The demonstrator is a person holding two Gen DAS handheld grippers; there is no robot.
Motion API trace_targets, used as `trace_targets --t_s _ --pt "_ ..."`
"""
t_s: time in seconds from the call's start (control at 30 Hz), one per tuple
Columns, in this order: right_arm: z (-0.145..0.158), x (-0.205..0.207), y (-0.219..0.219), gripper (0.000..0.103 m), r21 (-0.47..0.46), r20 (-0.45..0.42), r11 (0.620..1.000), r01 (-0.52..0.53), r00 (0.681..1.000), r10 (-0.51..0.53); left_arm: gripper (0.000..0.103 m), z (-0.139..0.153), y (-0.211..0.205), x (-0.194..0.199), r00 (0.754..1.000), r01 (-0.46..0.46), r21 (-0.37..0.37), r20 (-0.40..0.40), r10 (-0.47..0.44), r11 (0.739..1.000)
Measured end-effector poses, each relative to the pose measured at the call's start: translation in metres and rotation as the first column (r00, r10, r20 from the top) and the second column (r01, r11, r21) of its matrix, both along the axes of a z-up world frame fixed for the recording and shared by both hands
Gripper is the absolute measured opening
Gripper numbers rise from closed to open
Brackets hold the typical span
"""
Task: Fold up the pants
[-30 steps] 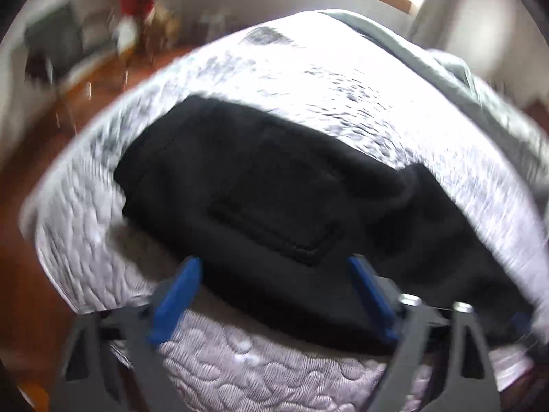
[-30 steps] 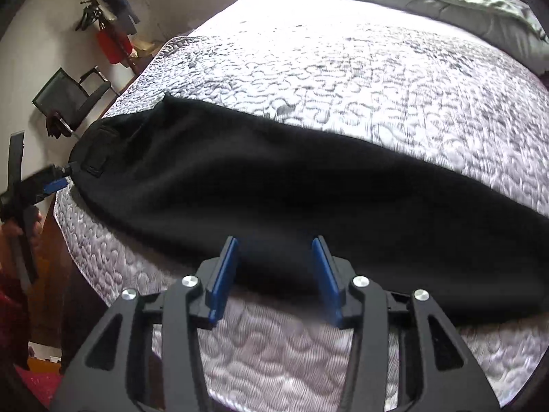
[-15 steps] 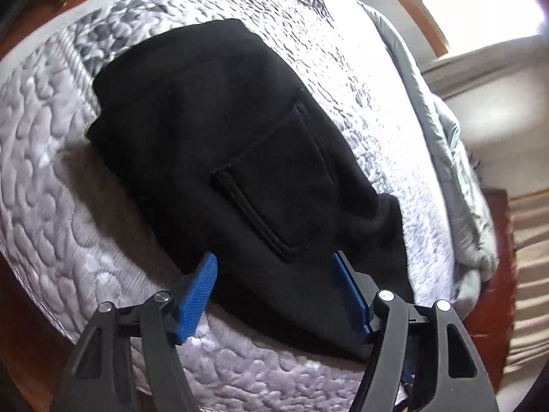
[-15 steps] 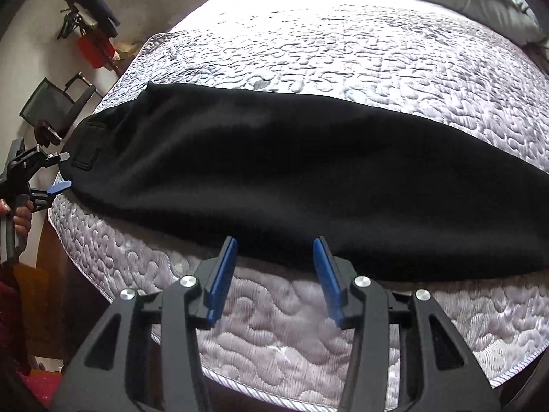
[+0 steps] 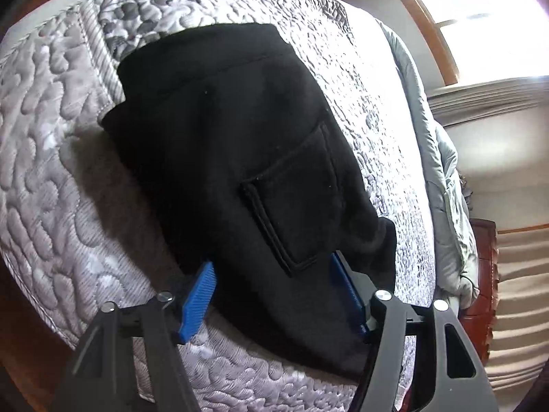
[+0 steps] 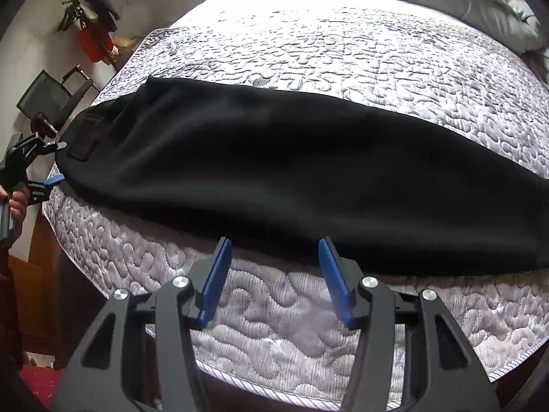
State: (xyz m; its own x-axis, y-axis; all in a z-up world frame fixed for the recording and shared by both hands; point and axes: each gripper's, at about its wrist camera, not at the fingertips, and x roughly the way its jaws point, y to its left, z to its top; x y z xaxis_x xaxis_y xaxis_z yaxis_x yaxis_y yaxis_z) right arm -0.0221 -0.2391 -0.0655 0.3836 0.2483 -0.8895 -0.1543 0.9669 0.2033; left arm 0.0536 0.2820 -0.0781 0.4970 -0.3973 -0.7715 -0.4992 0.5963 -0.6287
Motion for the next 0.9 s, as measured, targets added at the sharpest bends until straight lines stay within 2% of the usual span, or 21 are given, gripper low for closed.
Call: trace_targets --t_s 0.03,0.07,0.1,0.13,0.27,0.4,0.5,0.57,0.67,0.7,0.73,0.8,0.9 --pt "-0.001 0.001 -0.001 0.053 -0.001 -0.003 1.000 0.005 1.000 -0.005 0.048 0.000 0.000 0.001 1.000 -0.007 0.005 -0.006 0.007 1.000" --pt "-0.001 0.001 -0.002 0.053 -0.001 -0.006 1.000 0.011 1.000 -0.011 0.041 -0.002 0.002 0.001 1.000 -0.017 0.013 -0.015 0.017 1.000" --pt "-0.001 0.001 -0.002 0.053 0.001 -0.007 1.000 0.016 1.000 -0.016 0.025 -0.005 0.003 0.002 1.000 -0.021 0.021 -0.023 0.021 1.000" --pt "-0.001 0.001 -0.003 0.053 0.005 -0.008 1.000 0.018 1.000 -0.018 0.021 -0.007 0.004 0.002 0.999 -0.024 0.036 -0.037 0.025 0.999" --pt "-0.003 0.001 -0.004 0.053 0.003 -0.014 1.000 0.024 1.000 -0.024 0.015 0.005 -0.002 -0.013 0.999 -0.050 0.061 -0.004 0.050 0.997" --pt "-0.005 0.001 -0.010 0.053 0.008 -0.019 0.999 0.040 0.999 -0.040 0.014 0.026 -0.015 -0.036 0.998 -0.062 0.150 0.039 0.057 0.987" --pt "-0.010 0.004 -0.015 0.053 0.012 -0.028 0.998 0.056 0.998 -0.056 0.015 0.007 -0.018 -0.031 0.999 -0.031 0.208 -0.010 0.033 0.978" --pt "-0.016 0.008 -0.018 0.053 0.010 -0.040 0.997 0.073 0.997 -0.072 0.015 -0.011 -0.015 -0.025 0.999 -0.016 0.210 -0.025 0.022 0.978" --pt "-0.023 0.014 -0.027 0.053 0.019 -0.057 0.995 0.103 0.993 -0.101 0.019 -0.003 -0.018 -0.024 1.000 -0.001 0.231 -0.006 0.002 0.973" --pt "-0.022 0.013 -0.029 0.053 0.029 -0.054 0.994 0.107 0.993 -0.106 0.028 0.002 -0.020 -0.026 1.000 -0.001 0.240 -0.006 0.002 0.971" --pt "-0.020 0.012 -0.035 0.053 0.039 -0.048 0.992 0.117 0.992 -0.116 0.048 0.010 -0.022 -0.030 1.000 0.000 0.259 -0.014 0.004 0.966" --pt "-0.014 0.008 -0.049 0.053 0.030 -0.032 0.988 0.149 0.988 -0.148 0.068 0.025 -0.024 -0.042 1.000 -0.018 0.331 0.000 0.019 0.944" --pt "-0.007 -0.001 -0.084 0.053 0.032 -0.017 0.972 0.233 0.973 -0.232 0.069 0.047 -0.047 -0.054 0.999 -0.001 0.431 0.037 -0.017 0.902"
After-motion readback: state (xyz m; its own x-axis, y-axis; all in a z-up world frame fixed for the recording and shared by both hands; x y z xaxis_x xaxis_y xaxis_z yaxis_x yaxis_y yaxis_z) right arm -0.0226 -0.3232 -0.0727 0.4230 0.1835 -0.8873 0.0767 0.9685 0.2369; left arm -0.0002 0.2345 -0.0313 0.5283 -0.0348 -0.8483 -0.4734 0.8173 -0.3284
